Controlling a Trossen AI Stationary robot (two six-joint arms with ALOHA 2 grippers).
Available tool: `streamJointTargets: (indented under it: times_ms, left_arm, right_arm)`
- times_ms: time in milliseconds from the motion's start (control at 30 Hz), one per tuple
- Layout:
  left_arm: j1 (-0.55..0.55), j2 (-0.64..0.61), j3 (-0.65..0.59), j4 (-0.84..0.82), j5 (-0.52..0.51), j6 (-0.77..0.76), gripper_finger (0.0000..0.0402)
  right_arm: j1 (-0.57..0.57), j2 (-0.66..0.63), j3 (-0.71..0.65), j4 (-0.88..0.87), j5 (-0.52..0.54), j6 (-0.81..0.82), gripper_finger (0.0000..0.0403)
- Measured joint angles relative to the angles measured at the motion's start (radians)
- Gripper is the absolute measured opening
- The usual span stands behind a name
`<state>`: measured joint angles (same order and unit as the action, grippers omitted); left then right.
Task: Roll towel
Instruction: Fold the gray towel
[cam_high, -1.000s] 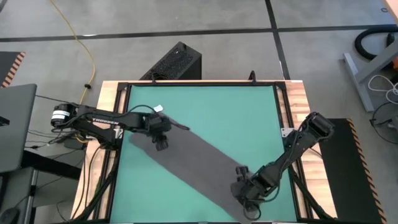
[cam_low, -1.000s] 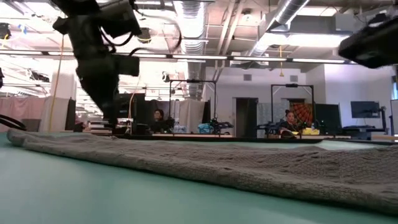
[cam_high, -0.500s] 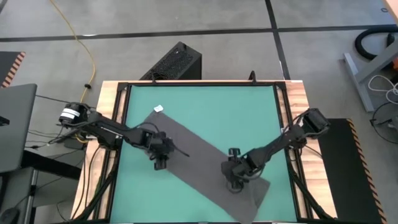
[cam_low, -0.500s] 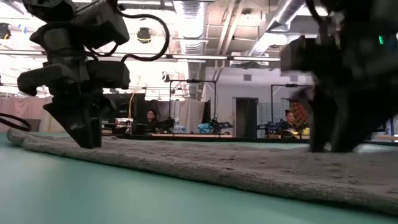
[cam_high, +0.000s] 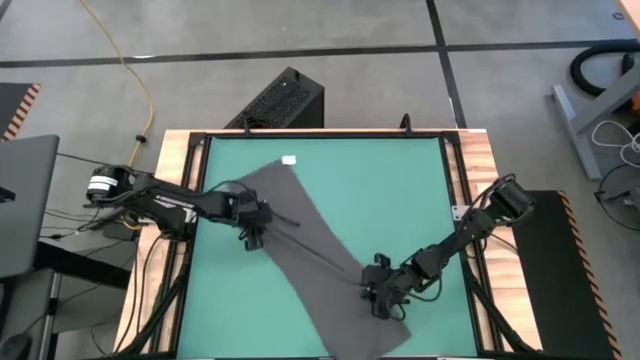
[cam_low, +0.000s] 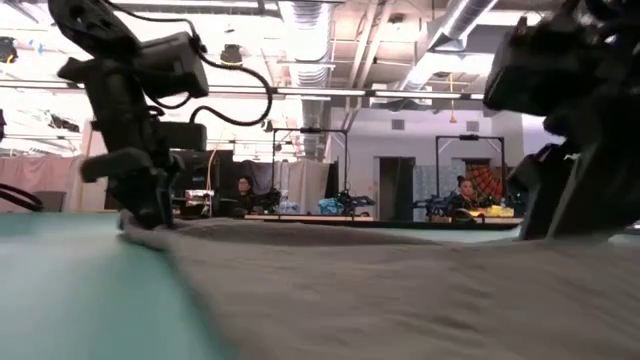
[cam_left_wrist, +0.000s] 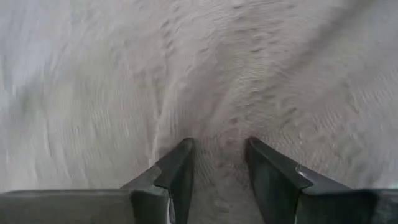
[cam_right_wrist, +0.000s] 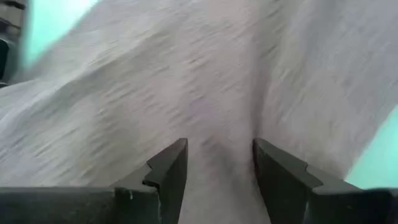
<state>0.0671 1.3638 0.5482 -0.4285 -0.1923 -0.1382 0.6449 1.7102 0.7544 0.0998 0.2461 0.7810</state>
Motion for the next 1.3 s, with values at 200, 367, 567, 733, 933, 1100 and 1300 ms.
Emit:
streamJointTargets:
  times_ms: [200, 367, 567, 733, 933, 1100, 1300]
  left_arm:
    - [0.123, -0.012, -0.001, 0.06, -0.019, -0.008, 0.0137]
    - [0.223, -0.002, 0.0, 0.072, -0.078, -0.035, 0.0137]
    - [0.342, 0.003, 0.004, 0.032, -0.081, -0.004, 0.0137]
    - [0.368, 0.003, 0.068, -0.131, -0.062, 0.072, 0.0137]
    - [0.367, 0.003, 0.226, -0.371, -0.189, 0.107, 0.0137]
    - [0.324, 0.002, 0.334, -0.312, -0.033, 0.077, 0.0137]
    - [0.023, 0.019, 0.251, 0.056, 0.303, -0.027, 0.0137]
  right_arm:
    - [0.017, 0.0, 0.024, 0.165, 0.093, -0.132, 0.0205]
    - [-0.042, 0.0, 0.045, 0.17, 0.23, -0.221, 0.0205]
    - [-0.107, -0.001, 0.053, 0.172, 0.182, -0.247, 0.0205]
    - [-0.1, -0.001, 0.053, 0.157, 0.157, -0.267, 0.0205]
    - [-0.071, -0.002, 0.053, 0.159, 0.083, -0.319, 0.0205]
    - [-0.046, -0.002, 0.054, 0.136, 0.029, -0.322, 0.0205]
    - [0.004, -0.002, 0.054, 0.095, 0.013, -0.319, 0.02]
